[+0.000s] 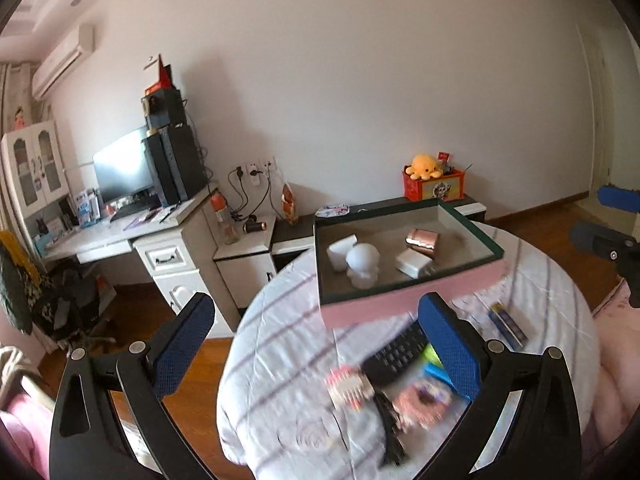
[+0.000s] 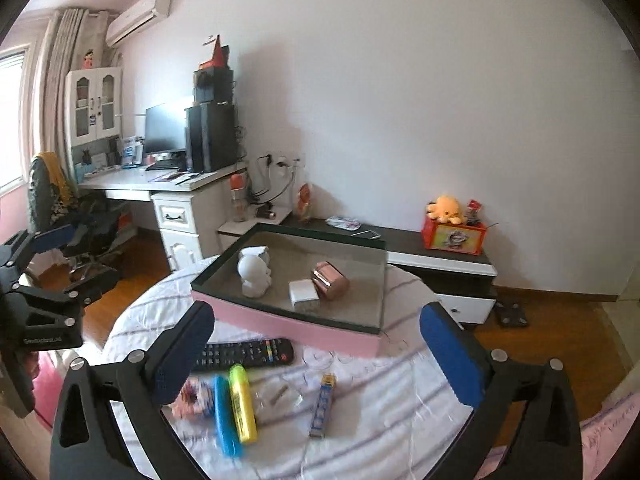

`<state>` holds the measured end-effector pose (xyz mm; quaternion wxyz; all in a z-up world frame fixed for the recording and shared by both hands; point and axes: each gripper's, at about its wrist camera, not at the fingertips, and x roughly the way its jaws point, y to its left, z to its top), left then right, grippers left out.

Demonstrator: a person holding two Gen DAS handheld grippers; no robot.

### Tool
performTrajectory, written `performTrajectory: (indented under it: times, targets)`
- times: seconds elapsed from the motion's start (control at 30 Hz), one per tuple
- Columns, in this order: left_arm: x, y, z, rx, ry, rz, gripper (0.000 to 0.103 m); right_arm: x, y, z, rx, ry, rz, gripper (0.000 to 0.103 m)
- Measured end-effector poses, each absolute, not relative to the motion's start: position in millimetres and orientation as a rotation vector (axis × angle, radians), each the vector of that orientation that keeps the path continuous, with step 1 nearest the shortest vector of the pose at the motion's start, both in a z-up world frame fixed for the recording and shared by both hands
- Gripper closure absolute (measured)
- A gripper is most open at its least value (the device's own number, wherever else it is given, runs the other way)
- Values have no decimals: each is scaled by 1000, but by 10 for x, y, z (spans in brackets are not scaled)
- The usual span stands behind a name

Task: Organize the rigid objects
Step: 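Withdraw both tools from the box toward the remaining items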

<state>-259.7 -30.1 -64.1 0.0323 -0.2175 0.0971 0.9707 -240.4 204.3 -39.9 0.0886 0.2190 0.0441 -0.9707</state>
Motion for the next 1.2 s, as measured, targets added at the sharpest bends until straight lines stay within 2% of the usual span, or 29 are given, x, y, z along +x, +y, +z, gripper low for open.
performTrajectory:
  times: [0.27,0.5,0.77,1.2]
  targets:
    - [-2135,-467,-864,-749,176,3007,0,-1879,2163,-505,632,40,-2950,0]
    - [-2028,-564,-896,-767,142,3019,0,-1728,2193,-609,670,21,-2950,0]
    - [-2129,-471,-1116,-852,187,2985,0,-1811,2186,-742,728,28,-2951,0]
    - [-2563,-236,-1877,-1126,230,2798,0,-2156,2285,-1241,958,17,-2903,0]
